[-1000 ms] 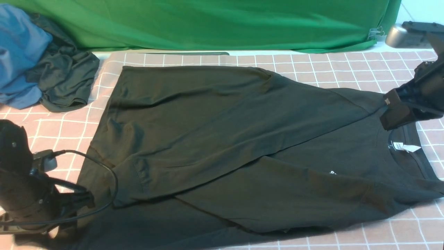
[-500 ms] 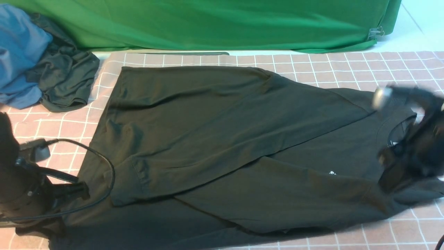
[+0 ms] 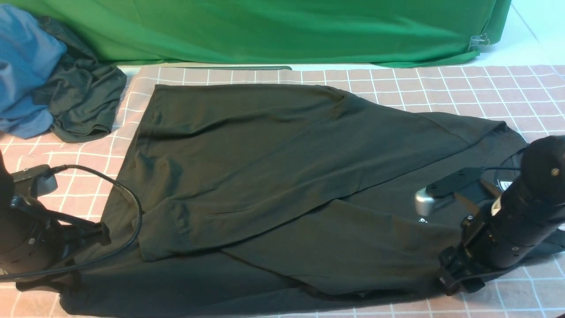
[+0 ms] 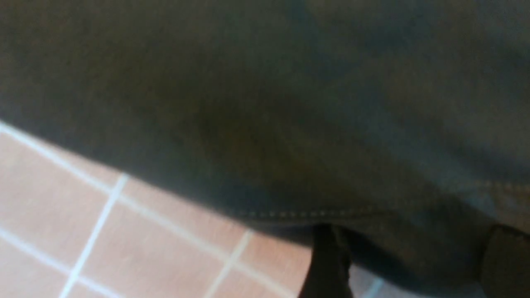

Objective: Fold a long-sleeved shirt over a pink coffee tablecloth.
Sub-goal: 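Grasp the near edge of the shirt at its hem and shoulder corners, then fold the black garment in half by bringing its near edge over to the far edge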

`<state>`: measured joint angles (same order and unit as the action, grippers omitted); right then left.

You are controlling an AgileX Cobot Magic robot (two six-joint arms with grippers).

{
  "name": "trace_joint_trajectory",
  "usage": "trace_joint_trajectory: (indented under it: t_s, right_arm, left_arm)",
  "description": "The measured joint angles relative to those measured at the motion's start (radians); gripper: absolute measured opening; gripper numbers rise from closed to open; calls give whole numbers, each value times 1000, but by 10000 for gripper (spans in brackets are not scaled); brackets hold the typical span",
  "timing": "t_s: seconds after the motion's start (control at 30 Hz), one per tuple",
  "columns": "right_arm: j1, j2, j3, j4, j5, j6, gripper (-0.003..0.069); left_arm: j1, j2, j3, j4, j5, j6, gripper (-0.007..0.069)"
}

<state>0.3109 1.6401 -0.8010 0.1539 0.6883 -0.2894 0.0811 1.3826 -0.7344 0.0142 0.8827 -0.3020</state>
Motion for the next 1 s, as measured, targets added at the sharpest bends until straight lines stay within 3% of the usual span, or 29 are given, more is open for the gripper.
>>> trace_joint_trajectory:
  t_s: [0.1,0.17,0.23,0.27,0.33,0.4,1.0]
  right_arm:
    - [5,12,-2,-26,-4,0,501]
    - [5,14,-4,-39,-9,0,458]
    - [5,14,-4,-56,-21,-2,342]
    - [5,14,-6,-69,-30,-3,228]
    - [5,13,-6,-74,-37,-3,106]
    - [5,7,-6,-76,-33,-4,62]
    - [5,-143,-53,-154,242,-29,49]
  left_arm:
    - [0,0,0,0,-2,0,43]
    - [0,0,0,-3,-8,0,43]
    - [0,0,0,-3,-14,1,43]
    - [0,0,0,-3,-17,1,43]
    - [0,0,0,-3,-19,4,43]
    - [0,-2,-2,-4,-15,2,43]
    - [0,-12,-127,-14,93,-1,43]
